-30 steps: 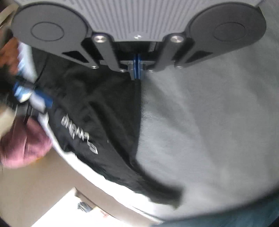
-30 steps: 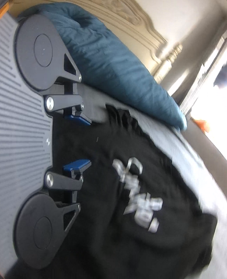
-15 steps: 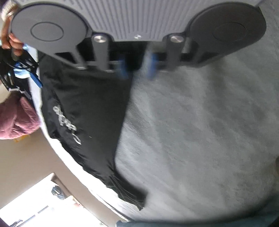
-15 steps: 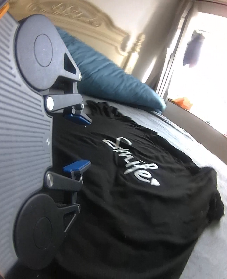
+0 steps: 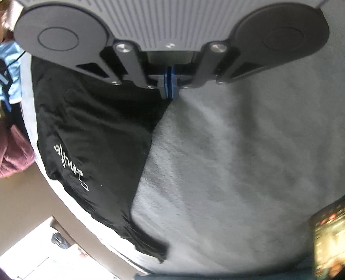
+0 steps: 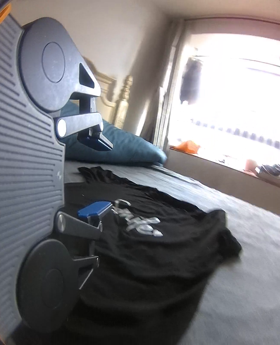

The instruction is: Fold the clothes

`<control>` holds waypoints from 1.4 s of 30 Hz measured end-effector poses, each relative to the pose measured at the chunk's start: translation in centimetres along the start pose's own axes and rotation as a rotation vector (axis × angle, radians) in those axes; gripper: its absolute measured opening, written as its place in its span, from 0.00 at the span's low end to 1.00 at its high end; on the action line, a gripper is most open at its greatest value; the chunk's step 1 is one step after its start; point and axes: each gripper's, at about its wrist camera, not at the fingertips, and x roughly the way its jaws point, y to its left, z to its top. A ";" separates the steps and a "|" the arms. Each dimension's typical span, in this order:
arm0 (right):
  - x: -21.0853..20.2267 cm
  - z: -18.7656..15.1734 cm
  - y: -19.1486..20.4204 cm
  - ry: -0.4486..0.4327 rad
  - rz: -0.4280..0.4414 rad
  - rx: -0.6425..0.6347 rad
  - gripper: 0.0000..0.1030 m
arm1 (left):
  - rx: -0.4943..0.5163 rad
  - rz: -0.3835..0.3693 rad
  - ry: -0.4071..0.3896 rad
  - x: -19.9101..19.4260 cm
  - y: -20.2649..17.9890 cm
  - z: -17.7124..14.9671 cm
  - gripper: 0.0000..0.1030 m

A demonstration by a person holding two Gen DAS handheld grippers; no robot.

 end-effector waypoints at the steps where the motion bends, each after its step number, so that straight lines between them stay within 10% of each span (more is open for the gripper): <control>1: -0.6 0.2 -0.2 -0.016 -0.005 0.008 0.50 | -0.019 -0.006 0.005 -0.3 0.2 -0.1 0.03; 6: -2.2 0.8 -1.6 -0.069 -0.042 0.078 0.51 | -0.054 0.021 0.030 -0.7 1.0 -1.0 0.03; 10: -2.3 0.8 -2.6 -0.059 -0.075 0.160 0.53 | 0.111 0.077 0.003 -0.1 -0.5 -1.8 0.04; 18: -3.6 3.2 -1.0 -0.048 -0.064 0.183 0.56 | 0.194 0.066 -0.033 -1.5 -0.2 -2.0 0.30; 28: -4.0 8.5 4.3 -0.134 -0.035 0.104 0.58 | 0.340 0.097 -0.248 -4.5 -2.0 0.7 0.45; 36: -3.9 9.7 1.4 -0.083 -0.334 0.192 0.58 | 0.382 -0.111 -0.183 1.5 -6.9 2.5 0.45; 42: -4.3 7.4 -4.5 0.051 -0.612 0.148 0.58 | 0.521 -0.093 -0.116 4.8 -9.5 -0.7 0.44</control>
